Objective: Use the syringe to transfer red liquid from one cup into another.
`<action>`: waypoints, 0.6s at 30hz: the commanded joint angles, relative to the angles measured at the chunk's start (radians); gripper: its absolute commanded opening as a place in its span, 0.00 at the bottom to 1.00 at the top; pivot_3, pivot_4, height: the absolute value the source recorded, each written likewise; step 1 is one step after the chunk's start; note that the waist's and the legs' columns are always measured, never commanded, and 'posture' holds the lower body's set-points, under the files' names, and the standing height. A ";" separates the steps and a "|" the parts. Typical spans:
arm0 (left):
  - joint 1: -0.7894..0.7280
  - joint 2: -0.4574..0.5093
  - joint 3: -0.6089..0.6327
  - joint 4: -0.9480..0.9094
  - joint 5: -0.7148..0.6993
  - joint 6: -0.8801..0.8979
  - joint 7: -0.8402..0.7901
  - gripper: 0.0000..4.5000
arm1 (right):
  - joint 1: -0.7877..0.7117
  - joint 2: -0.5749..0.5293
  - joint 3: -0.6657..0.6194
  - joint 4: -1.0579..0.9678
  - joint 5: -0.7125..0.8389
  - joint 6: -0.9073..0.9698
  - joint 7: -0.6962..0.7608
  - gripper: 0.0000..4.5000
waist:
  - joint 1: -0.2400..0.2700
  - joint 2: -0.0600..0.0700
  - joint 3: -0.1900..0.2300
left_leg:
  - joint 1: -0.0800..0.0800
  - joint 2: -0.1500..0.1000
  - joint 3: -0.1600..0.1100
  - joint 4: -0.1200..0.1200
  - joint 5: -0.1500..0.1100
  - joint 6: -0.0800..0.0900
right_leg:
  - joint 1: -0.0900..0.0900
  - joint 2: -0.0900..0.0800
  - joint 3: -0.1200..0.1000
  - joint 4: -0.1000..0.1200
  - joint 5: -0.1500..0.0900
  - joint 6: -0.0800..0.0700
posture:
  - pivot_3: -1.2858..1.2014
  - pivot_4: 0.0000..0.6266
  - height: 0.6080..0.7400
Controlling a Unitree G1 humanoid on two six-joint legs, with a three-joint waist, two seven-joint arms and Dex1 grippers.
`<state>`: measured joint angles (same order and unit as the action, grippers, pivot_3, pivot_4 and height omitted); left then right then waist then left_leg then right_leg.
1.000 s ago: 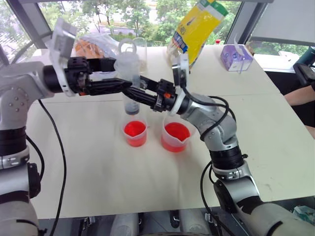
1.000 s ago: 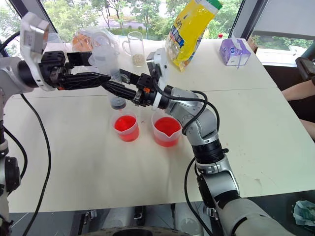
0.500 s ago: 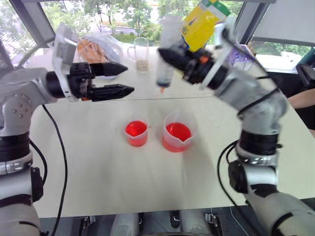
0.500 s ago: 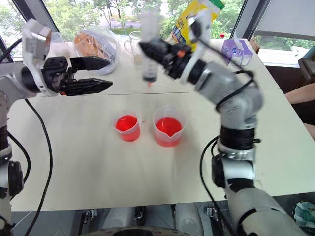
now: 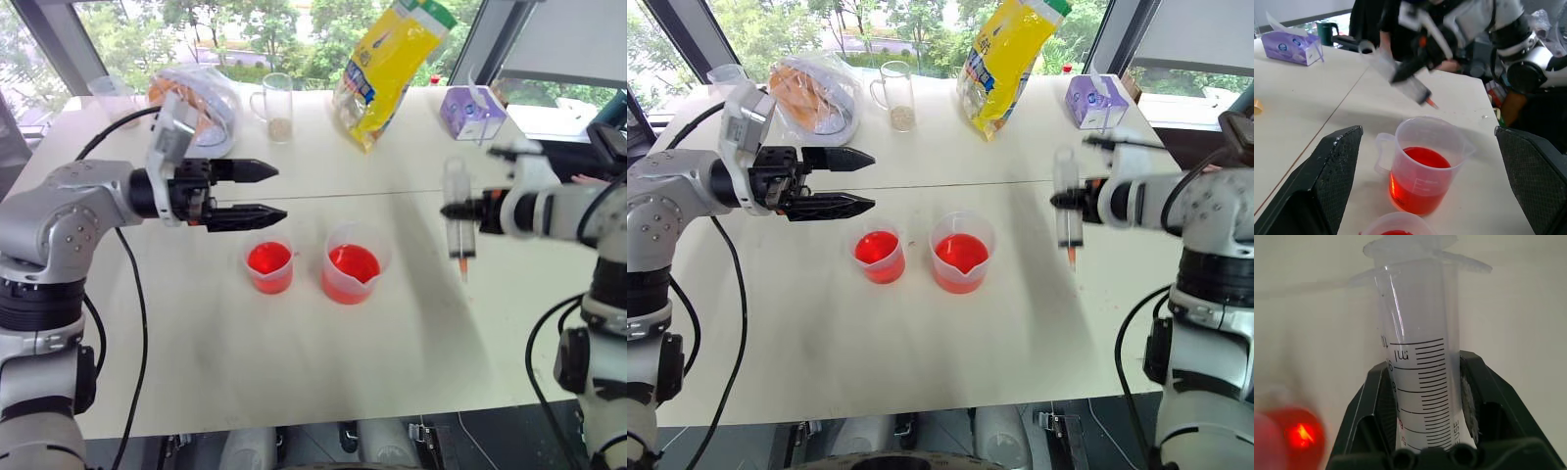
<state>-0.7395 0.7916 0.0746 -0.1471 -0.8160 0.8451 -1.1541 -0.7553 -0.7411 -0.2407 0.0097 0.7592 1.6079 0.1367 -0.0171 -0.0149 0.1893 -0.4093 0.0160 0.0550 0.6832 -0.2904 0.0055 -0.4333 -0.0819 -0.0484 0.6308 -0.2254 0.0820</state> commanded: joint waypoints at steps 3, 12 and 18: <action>-0.004 0.001 0.019 -0.052 -0.017 0.004 0.012 0.99 | 0.034 -0.003 -0.007 0.024 -0.046 0.002 0.038 0.31 | 0.003 0.000 0.000 | 0.000 0.000 -0.001 0.000 0.000 0.000 | 0.000 0.001 0.000 0.000 0.000 0.000 | 0.52 0.24 1.00; 0.041 0.011 0.014 -0.111 -0.035 0.037 0.020 1.00 | 0.071 0.009 0.019 0.023 -0.109 -0.012 0.110 0.73 | 0.004 0.000 0.000 | 0.000 0.000 -0.001 0.000 0.000 0.000 | 0.000 0.001 0.000 0.000 0.000 0.000 | 0.52 0.24 1.00; 0.055 0.033 0.007 -0.120 -0.024 0.035 0.010 1.00 | 0.089 -0.083 0.026 -0.138 -0.077 -0.023 0.219 0.99 | 0.006 0.000 0.000 | 0.000 0.000 -0.001 0.000 0.000 0.000 | 0.000 0.001 0.000 0.000 0.000 0.000 | 0.52 0.24 1.00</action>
<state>-0.6747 0.8070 0.0702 -0.2434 -0.8363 0.8862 -1.1366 -0.6643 -0.7784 -0.2004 -0.0434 0.6567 1.6037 0.3122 -0.0114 -0.0148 0.1894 -0.4093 0.0161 0.0539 0.6834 -0.2904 0.0053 -0.4329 -0.0813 -0.0486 0.6305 -0.2256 0.0821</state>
